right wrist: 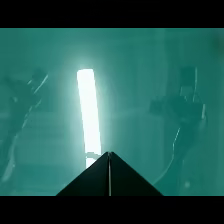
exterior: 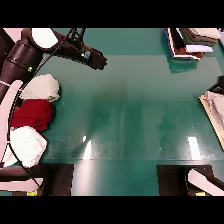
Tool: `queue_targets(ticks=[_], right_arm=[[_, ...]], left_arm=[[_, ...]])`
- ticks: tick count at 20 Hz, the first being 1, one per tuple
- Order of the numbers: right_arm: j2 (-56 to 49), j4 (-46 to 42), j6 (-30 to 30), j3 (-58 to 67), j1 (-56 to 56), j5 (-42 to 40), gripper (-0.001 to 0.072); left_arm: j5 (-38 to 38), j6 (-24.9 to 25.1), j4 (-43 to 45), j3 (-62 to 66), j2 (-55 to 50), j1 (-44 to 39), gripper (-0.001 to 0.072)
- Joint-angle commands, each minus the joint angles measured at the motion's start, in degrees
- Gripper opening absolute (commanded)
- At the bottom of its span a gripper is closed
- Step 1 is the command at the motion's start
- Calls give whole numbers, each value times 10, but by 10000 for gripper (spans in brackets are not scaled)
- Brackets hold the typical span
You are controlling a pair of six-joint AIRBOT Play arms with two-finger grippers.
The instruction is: Fold the shirts.
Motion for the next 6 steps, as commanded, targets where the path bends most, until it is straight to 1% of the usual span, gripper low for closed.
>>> queue_targets(ticks=[1,6], right_arm=[[0,4,-9,-1,99,-15,18],[0,5,-9,-1,146,-21,18]], left_arm=[[0,0,0,0,0,0,25],[0,0,0,0,0,0,25]])
